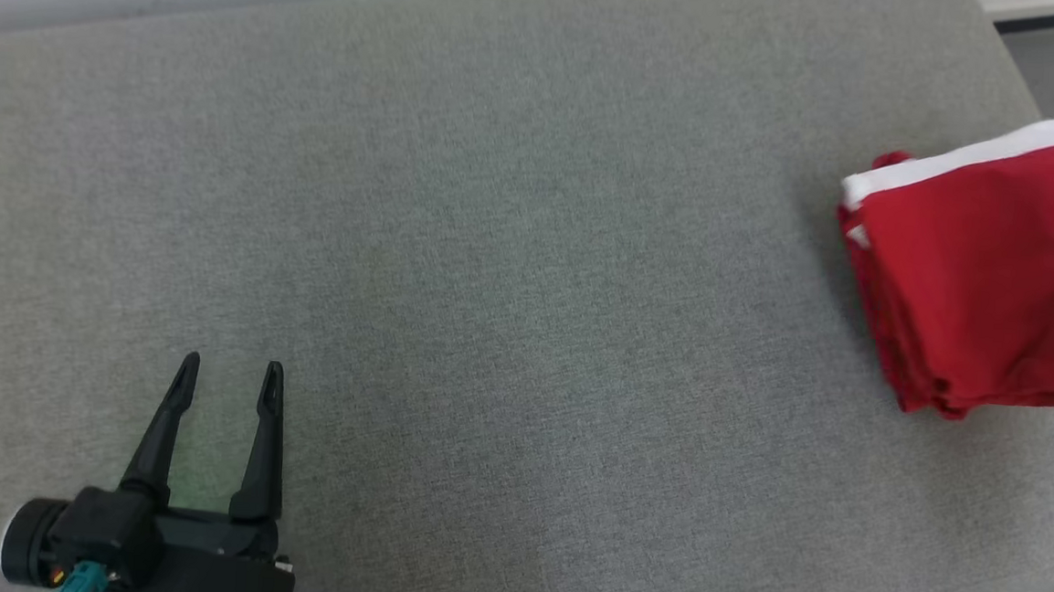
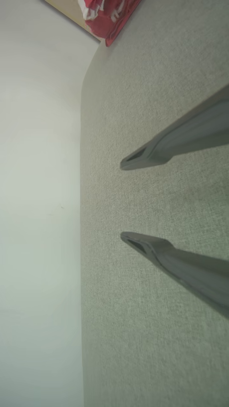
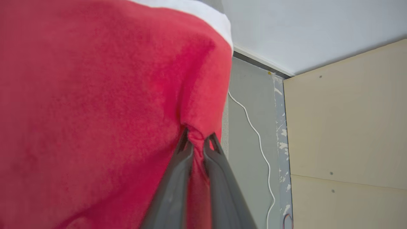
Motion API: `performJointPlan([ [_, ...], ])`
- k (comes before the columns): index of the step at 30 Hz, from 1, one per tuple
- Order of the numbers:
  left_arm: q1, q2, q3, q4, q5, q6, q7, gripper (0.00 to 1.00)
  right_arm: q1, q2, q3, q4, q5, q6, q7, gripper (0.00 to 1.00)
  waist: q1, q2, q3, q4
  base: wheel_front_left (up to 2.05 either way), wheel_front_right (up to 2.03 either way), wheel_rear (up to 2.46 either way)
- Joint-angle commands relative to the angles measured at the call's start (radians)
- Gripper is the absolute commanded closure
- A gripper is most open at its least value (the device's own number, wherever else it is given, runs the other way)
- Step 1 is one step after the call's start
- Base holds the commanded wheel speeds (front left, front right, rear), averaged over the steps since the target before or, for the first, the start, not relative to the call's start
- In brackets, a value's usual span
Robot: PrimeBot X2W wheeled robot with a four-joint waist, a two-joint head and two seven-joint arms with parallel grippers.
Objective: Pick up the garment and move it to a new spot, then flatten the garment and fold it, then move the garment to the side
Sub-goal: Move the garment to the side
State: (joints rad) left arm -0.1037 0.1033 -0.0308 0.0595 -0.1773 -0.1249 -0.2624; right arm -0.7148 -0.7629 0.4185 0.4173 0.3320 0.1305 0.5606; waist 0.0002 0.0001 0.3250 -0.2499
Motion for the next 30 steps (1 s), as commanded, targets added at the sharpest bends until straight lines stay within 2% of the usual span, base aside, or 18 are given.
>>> performJointPlan([
  [1,-0.018,0.012,-0.004,-0.006,0.003,-0.005,-0.003,0.0,0.016,0.017,-0.028,0.036,-0.017,0.0,-0.031,1.0,-0.0002,-0.0001,0.048,-0.002,0.0,0.0,0.0],
  [7,-0.051,0.031,-0.023,-0.01,0.003,-0.004,-0.003,0.0,0.008,0.068,-0.165,0.175,-0.148,0.0,-0.155,1.0,-0.0002,-0.0001,0.079,0.032,0.0,0.0,0.0],
  [8,-0.052,0.034,-0.024,-0.009,0.004,-0.004,-0.003,0.0,0.006,0.081,-0.19,0.194,-0.167,0.0,-0.174,0.91,-0.0002,-0.0001,0.08,0.036,0.0,0.0,0.0],
  [9,-0.054,0.034,-0.026,-0.008,0.004,-0.004,-0.003,0.0,0.007,0.095,-0.211,0.212,-0.188,0.0,-0.189,0.29,-0.0002,-0.0001,0.079,0.04,0.0,0.0,0.0],
  [10,-0.057,0.036,-0.026,-0.006,0.004,-0.004,-0.003,0.0,0.009,0.112,-0.233,0.233,-0.203,0.0,-0.197,0.0,-0.0002,-0.0001,0.077,0.043,0.0,0.0,0.0],
  [15,-0.051,0.023,-0.028,0.009,-0.007,-0.005,-0.003,0.0,0.049,0.18,-0.333,0.295,-0.25,0.0,-0.25,0.0,-0.0002,-0.0001,0.036,0.059,0.0,0.0,0.0],
  [19,-0.019,0.009,-0.023,0.024,-0.019,-0.005,-0.003,0.0,0.1,0.229,-0.395,0.281,-0.242,0.0,-0.344,0.0,-0.0002,-0.0001,-0.035,0.077,0.0,0.0,0.0],
  [24,0.024,-0.008,0.003,0.032,-0.045,-0.005,-0.003,0.0,0.193,0.322,-0.461,0.201,-0.154,0.0,-0.445,0.0,-0.0002,-0.0001,-0.125,0.099,0.0,0.0,0.0],
  [30,0.071,-0.021,0.043,0.043,-0.059,-0.004,-0.003,0.0,0.312,0.391,-0.458,0.048,-0.059,0.0,-0.533,0.0,-0.0002,-0.0001,-0.203,0.115,0.0,0.0,0.0],
])
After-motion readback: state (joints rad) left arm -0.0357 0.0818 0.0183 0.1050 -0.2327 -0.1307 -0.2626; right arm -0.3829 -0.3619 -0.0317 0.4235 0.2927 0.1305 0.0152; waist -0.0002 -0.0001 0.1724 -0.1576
